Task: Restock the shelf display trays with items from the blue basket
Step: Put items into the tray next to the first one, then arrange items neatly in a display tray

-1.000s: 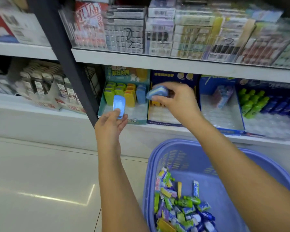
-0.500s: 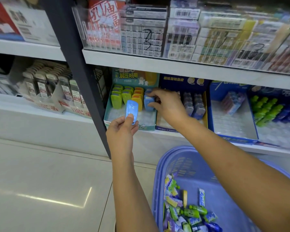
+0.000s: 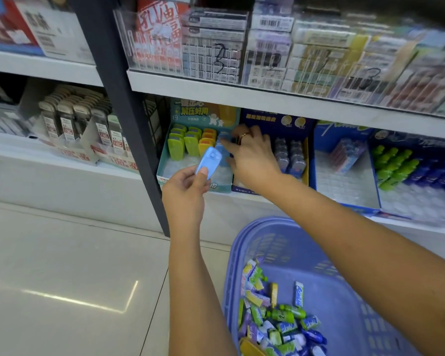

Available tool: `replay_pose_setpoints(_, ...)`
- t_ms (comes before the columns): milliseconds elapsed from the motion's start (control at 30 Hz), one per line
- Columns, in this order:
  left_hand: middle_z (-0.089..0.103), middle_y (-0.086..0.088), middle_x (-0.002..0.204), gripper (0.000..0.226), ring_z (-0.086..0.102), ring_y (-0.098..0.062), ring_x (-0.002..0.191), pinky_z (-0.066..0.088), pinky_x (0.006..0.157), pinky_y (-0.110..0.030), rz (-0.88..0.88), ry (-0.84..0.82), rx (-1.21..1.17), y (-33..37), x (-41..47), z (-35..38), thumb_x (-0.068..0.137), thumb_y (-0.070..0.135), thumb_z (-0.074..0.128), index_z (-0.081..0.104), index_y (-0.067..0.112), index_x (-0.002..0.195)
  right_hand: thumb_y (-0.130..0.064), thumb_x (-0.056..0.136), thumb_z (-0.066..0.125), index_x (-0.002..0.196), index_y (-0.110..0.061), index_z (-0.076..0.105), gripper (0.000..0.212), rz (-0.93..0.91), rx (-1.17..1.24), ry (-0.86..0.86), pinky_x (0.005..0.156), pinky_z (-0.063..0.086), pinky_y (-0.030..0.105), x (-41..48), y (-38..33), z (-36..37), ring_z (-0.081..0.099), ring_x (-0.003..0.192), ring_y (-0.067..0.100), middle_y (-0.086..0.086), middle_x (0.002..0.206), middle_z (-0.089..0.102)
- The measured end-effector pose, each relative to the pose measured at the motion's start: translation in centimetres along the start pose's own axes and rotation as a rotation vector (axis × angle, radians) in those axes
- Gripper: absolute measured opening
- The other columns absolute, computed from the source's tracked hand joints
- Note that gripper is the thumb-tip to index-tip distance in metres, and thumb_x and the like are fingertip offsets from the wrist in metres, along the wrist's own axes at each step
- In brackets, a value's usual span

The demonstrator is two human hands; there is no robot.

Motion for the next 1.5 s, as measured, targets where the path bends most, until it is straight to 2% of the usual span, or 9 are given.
replay_pose_setpoints(100,0.068,-0.002,0.079,0.019,0.068,-0.015,0.073,0.056,0.080,-0.032,0.066,-0.013,0.048,0.3,-0.7,0.4,0.091,0.017,0.061,0.064,0.005,0.106,-0.014,0.092,0.051,0.127,-0.015,0.056,0.035,-0.002,0.462,0.112,0.092,0.039,0.033,-1.6,-0.4,-1.3,0.048,0.108,0.022,0.012,0.128,0.049)
replay_pose_setpoints(200,0.069,-0.003,0.083,0.023,0.068,-0.014,0.076,0.057,0.074,-0.025,0.121,-0.035,0.004,0.7,-1.1,0.5,0.093,0.016,0.058,0.063,0.001,0.110,-0.013,0.096,0.047,0.120,-0.013,0.060,0.028,0.124,1.019,0.039,0.072,0.053,0.024,-3.2,-1.1,-2.0,0.062,0.074,0.008,0.004,0.097,0.066)
replay_pose_setpoints(300,0.070,-0.004,0.089,0.023,0.069,-0.010,0.076,0.057,0.074,-0.023,0.164,-0.082,-0.007,1.2,-1.0,0.5,0.093,0.017,0.058,0.063,0.005,0.112,-0.017,0.093,0.056,0.118,-0.015,0.060,0.026,0.181,1.182,0.045,0.071,0.056,0.025,-3.6,-1.4,-2.3,0.065,0.072,0.008,-0.001,0.096,0.066)
replay_pose_setpoints(467,0.070,-0.003,0.099,0.025,0.067,-0.008,0.087,0.053,0.083,-0.022,0.160,-0.192,0.158,0.9,-1.3,1.1,0.093,0.018,0.058,0.061,0.015,0.117,-0.013,0.087,0.063,0.113,-0.015,0.059,0.026,0.222,0.999,0.181,0.072,0.052,0.025,-2.3,-0.8,-2.6,0.058,0.074,0.007,-0.008,0.085,0.061)
replay_pose_setpoints(567,0.064,0.000,0.121,0.038,0.059,-0.006,0.105,0.042,0.084,-0.010,0.245,-0.217,0.435,1.1,-1.2,1.4,0.093,0.021,0.056,0.055,0.014,0.130,-0.009,0.087,0.061,0.111,-0.009,0.061,0.023,0.160,0.795,0.188,0.082,0.051,0.033,-1.3,-0.4,-2.3,0.060,0.089,0.018,0.004,0.099,0.065)
replay_pose_setpoints(733,0.051,-0.008,0.138,0.043,0.041,-0.019,0.132,0.036,0.106,-0.030,0.213,-0.346,0.770,0.7,-0.8,1.6,0.093,0.031,0.055,0.054,0.013,0.132,-0.007,0.090,0.057,0.117,-0.007,0.058,0.027,0.104,0.624,0.088,0.087,0.047,0.035,-0.8,0.4,-0.6,0.059,0.101,0.026,0.013,0.113,0.063)
replay_pose_setpoints(1067,0.053,-0.012,0.134,0.042,0.040,-0.021,0.133,0.036,0.107,-0.035,0.188,-0.354,0.816,0.7,-0.8,1.9,0.093,0.031,0.056,0.059,0.006,0.127,-0.005,0.086,0.062,0.105,-0.001,0.064,0.020,0.025,0.573,0.063,0.084,0.045,0.035,-0.6,0.1,0.1,0.057,0.098,0.030,0.018,0.105,0.062)
replay_pose_setpoints(1300,0.055,-0.011,0.132,0.035,0.045,-0.020,0.128,0.038,0.102,-0.029,0.230,-0.321,0.778,1.0,-0.9,1.6,0.094,0.027,0.055,0.063,0.007,0.122,-0.010,0.090,0.056,0.113,-0.006,0.064,0.024,0.005,0.415,0.053,0.085,0.045,0.034,-0.7,0.0,0.4,0.052,0.108,0.029,0.015,0.118,0.055)
replay_pose_setpoints(1500,0.070,0.000,0.104,0.024,0.059,-0.012,0.092,0.037,0.067,-0.009,0.317,-0.232,0.738,2.8,-2.4,1.5,0.094,0.024,0.054,0.070,0.013,0.106,-0.018,0.095,0.048,0.123,-0.012,0.059,0.031,0.017,0.236,-0.106,0.093,0.037,0.032,0.3,-0.3,-1.1,0.039,0.122,0.030,0.013,0.130,0.043)
Point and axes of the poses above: each hand's wrist, its own x-axis towards the middle knuckle, its own z-axis out of the palm, y = z × x, the point moved 3 cm from there along x, towards the middle knuckle
